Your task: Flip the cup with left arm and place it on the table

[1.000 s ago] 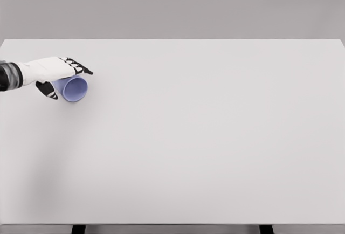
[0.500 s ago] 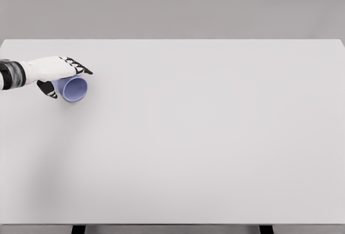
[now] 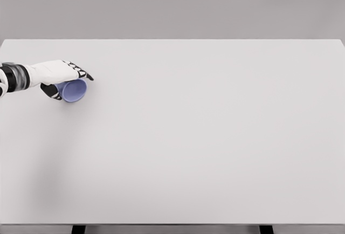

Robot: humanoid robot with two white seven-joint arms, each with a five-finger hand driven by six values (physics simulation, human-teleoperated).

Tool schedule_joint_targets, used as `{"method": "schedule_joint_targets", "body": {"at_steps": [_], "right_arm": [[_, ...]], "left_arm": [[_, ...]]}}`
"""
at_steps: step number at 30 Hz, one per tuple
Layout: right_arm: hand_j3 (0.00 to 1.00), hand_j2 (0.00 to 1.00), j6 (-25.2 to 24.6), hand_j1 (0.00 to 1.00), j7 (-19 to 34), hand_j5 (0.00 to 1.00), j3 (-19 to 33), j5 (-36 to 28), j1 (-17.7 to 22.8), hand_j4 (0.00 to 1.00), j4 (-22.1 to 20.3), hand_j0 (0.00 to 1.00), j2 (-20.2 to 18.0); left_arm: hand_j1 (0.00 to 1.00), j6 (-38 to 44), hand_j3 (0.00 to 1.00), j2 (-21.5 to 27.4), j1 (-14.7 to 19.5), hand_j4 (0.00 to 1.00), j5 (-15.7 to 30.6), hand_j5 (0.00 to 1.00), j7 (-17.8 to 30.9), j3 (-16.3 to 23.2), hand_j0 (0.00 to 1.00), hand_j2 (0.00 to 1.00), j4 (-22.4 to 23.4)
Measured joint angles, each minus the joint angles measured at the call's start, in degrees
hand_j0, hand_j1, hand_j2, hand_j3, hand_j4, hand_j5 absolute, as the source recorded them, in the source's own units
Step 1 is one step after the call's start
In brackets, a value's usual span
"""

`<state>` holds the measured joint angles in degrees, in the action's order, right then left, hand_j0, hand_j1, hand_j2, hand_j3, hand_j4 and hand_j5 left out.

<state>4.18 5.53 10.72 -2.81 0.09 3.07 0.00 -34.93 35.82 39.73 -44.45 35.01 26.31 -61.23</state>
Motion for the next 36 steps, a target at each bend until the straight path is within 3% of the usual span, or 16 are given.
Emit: {"method": "schedule_joint_targets", "body": {"at_steps": [3, 10, 13, 25, 36], "right_arm": [[1.00, 1.00, 0.00, 1.00, 0.00, 1.00, 0.00, 0.00, 0.00, 1.00, 0.00, 1.00, 0.00], [1.00, 1.00, -0.01, 1.00, 0.00, 1.00, 0.00, 0.00, 0.00, 1.00, 0.00, 1.00, 0.00], [1.00, 1.00, -0.02, 1.00, 0.00, 1.00, 0.00, 0.00, 0.00, 1.00, 0.00, 1.00, 0.00], [1.00, 1.00, 0.01, 1.00, 0.00, 1.00, 0.00, 0.00, 0.00, 1.00, 0.00, 1.00, 0.00], [1.00, 1.00, 0.00, 1.00, 0.00, 1.00, 0.00, 0.00, 0.00, 1.00, 0.00, 1.00, 0.00]], "left_arm": [[0.83, 0.38, 0.83, 0.01, -0.26, 0.83, 0.71, 0.83, 0.03, -0.17, 0.83, 0.83, 0.03], [0.58, 0.58, 0.58, 0.10, 0.09, 0.58, 1.09, 0.58, -0.10, 0.50, 0.58, 0.58, 0.20], [0.53, 0.40, 0.53, 0.14, 0.18, 0.53, 1.03, 0.53, -0.04, 0.63, 0.53, 0.53, 0.21], [0.49, -0.20, 0.49, 0.41, 1.49, 0.49, 5.02, 0.49, 0.16, 0.11, 0.49, 0.49, -0.95], [0.49, -0.22, 0.49, 2.16, 2.02, 0.49, 17.56, 0.49, 0.03, 0.10, 0.49, 0.49, -4.06]]}}
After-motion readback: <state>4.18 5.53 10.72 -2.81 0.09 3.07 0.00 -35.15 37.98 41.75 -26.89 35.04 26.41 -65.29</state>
